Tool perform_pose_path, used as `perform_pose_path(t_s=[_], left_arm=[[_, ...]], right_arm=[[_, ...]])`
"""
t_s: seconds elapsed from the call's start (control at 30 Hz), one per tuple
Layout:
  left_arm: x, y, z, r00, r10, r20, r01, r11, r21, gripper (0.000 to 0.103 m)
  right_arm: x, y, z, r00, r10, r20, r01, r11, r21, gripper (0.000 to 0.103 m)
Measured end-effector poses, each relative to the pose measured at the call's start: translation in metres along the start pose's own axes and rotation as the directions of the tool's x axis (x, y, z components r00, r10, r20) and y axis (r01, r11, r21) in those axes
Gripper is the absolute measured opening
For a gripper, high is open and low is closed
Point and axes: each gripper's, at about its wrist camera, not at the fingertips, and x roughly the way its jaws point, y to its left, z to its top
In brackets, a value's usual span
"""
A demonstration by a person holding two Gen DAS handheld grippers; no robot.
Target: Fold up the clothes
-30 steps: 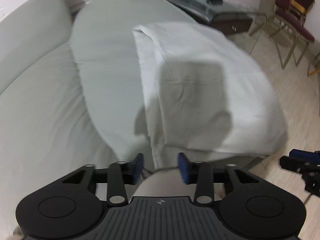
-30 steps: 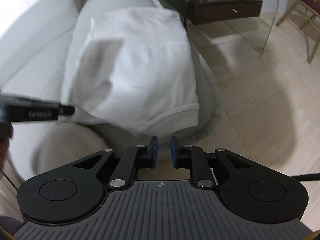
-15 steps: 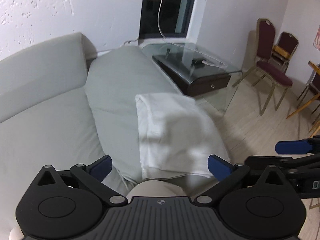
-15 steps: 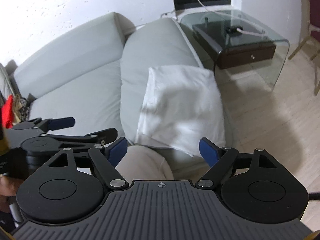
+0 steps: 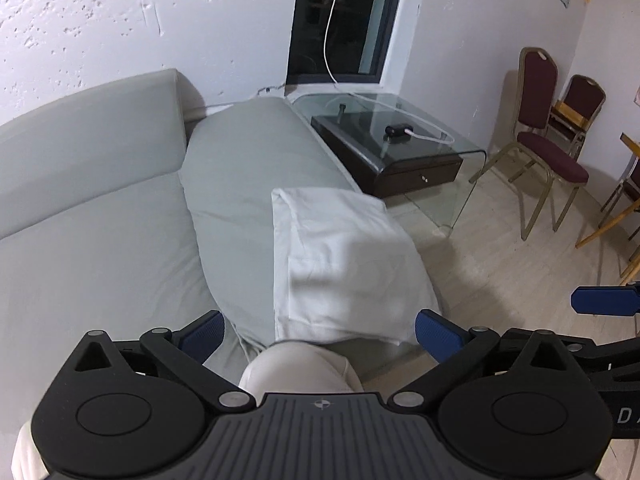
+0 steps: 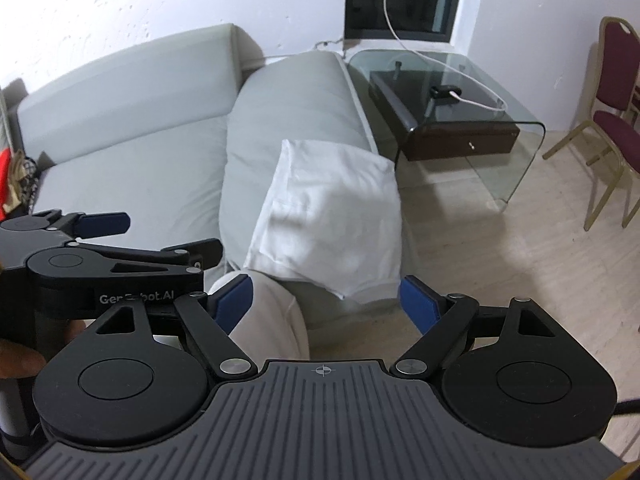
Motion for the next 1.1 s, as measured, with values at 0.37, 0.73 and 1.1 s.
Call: perform_pose_path(t_s=[0.37,0.73,1.1], left_arm=[[0.015,-0.002,-0.009,0.997,-0.021,-0.069,0.018,0.999,-0.048,0.099],[0.022,-0.003,-0.008,0.997,-0.041,-0.070,0.037,0.998,-0.058,0.098],[0.030,-0.005,-0.008,0.997,-0.041,-0.070,0.038,0.998,-0.050,0.099]], right_arm=[[0.012,-0.007,-0.016,0.999,-0.004,-0.033,0.006,0.999,0.052,0.085],[0.016,-0.007,-0.019,1.000,-0.016,-0.022,0.018,0.998,0.067,0.085],[0.021,-0.011,-0.021,1.000,-0.022,-0.019,0.023,0.997,0.078,0.085]])
